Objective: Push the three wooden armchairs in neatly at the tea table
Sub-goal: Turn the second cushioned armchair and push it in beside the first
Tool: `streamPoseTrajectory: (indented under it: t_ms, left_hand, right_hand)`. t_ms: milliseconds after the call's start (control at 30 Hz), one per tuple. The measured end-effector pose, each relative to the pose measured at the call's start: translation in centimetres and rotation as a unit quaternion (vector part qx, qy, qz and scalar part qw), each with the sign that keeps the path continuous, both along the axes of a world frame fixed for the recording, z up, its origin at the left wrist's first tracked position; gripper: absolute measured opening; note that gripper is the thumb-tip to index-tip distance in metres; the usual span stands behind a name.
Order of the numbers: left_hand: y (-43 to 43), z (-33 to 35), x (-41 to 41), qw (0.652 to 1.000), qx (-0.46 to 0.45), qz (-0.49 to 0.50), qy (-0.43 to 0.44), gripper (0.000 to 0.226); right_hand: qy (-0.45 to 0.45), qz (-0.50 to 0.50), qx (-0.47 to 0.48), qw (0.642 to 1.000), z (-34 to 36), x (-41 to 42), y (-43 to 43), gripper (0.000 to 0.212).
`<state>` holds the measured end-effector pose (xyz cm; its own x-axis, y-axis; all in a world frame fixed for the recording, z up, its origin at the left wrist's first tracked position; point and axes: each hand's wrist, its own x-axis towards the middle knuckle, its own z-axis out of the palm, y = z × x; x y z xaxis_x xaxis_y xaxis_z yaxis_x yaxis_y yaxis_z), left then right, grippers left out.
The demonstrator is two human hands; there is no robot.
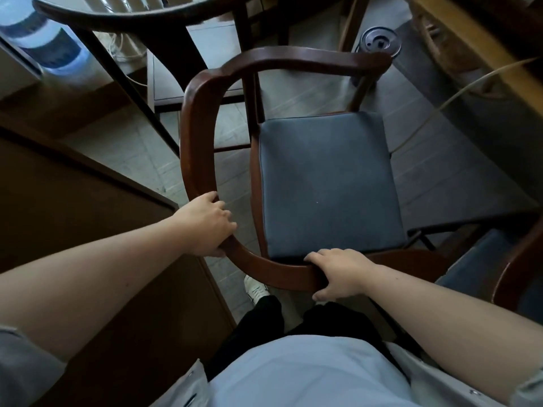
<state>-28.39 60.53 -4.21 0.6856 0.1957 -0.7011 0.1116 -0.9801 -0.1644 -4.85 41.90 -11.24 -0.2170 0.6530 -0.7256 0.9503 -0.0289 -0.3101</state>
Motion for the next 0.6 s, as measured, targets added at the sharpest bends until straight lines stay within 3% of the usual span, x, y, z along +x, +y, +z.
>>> streamPoseTrajectory:
  t_ms: [100,200,600]
  left_hand:
    - [0.1,-0.3,0.1,0.998,0.049,-0.029,0.014,0.060]
    - [-0.2,-0.4,0.2,0.995,0.094,-0.005,0.039,0.045]
    - [-7.1,-0.8,4.6,0.997,0.078,-0.010,-0.008,0.038]
  right_hand:
    - [-0.032,0.007,0.027,0.999,-1.1,-0.5,-0.9,0.059]
    - [-0.040,0.002,0.047,0.998,-1.2,-0.2,-0.7,0.043]
    - [-0.062,0.113,-0.013,0.992,0.8,7.2,-3.4,0.053]
